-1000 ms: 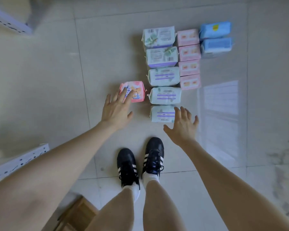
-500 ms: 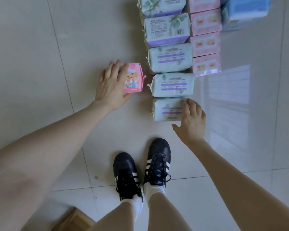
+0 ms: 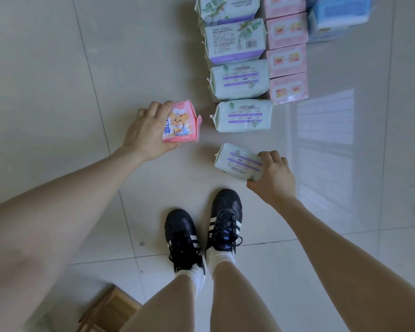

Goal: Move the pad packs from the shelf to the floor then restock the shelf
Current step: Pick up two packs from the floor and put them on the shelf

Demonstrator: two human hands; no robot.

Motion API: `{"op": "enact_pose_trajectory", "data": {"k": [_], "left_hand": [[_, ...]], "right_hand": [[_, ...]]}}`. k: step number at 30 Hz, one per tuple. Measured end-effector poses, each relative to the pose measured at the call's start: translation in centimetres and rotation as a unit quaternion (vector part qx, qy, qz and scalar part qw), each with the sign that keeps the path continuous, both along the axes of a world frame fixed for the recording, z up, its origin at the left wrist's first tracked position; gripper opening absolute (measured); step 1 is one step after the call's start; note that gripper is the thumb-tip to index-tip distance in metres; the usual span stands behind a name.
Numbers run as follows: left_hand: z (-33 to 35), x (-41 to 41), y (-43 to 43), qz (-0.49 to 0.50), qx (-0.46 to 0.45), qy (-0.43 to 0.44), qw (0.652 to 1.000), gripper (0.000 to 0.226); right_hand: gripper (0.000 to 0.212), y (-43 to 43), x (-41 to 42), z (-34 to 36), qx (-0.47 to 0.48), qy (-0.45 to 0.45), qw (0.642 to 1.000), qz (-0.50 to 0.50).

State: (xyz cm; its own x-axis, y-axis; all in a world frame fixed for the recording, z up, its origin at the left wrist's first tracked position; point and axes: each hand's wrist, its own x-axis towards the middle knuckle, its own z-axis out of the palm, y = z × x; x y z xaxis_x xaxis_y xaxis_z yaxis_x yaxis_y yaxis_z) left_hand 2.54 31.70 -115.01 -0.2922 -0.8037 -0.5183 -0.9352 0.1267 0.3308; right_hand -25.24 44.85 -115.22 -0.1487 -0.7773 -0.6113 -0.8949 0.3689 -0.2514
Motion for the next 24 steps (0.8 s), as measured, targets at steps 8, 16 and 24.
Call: {"op": "enact_pose_trajectory", "data": {"k": [8,16,24], "left_hand": [[9.1,1.4,0.6,0.015,-0.004,-0.027,1.0,0.097],[21.4,2.0,-0.4,0.059,-0.001,0.022,0.998,0.096],[35.0,2.5,-2.3,0.083,-0.04,0.07,0.993,0.094]], "right_hand": [[0.055,0.2,-0.5,8.8,-0.008,-0.036,0.999,-0.04],[0.063,-3.9,-0.6,21.2,-0.05,-0.088,0.991,-0.085],[0.063,-9.3,-0.3,34.4,-0.131,-0.125,0.977,-0.11]]}}
